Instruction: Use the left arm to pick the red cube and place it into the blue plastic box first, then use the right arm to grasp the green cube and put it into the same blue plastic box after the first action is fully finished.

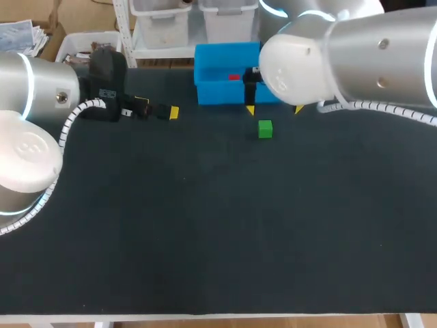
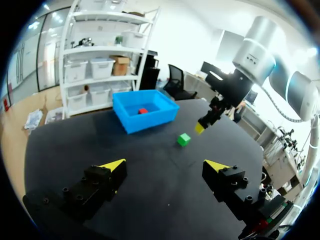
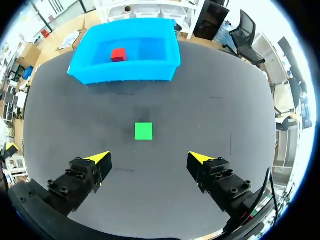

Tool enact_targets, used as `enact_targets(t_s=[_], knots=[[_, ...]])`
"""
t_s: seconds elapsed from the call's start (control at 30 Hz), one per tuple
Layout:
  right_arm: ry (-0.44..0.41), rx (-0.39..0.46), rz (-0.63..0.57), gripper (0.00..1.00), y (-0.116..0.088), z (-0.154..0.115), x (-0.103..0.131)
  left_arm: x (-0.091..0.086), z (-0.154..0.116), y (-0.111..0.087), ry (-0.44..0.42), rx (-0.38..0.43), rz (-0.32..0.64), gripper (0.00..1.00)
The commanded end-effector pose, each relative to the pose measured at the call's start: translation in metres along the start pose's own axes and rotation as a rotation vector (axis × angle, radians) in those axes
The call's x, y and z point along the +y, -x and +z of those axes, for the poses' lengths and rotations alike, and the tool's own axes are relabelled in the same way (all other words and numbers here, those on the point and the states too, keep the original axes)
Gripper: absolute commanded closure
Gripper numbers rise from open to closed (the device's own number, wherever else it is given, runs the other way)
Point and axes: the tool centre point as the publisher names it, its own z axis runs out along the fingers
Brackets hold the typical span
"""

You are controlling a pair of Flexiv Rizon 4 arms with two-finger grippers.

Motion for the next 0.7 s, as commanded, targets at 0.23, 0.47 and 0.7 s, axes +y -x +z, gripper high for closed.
enact_targets(t_s=[0.23,0.47,0.7], knots=[[-0.011,0.022,0.004,0.00,0.015,0.033,0.011,0.002,0.000,-0.002,-0.009,-0.009,0.002,0.00],[-0.007,0.041,-0.007,0.00,0.019,0.053,0.016,0.002,0.000,-0.002,-0.009,-0.009,0.002,0.00],[-0.013,0.063,-0.007,0.00,0.020,0.068,0.013,0.002,0.000,-0.002,-0.009,-0.009,0.002,0.00]])
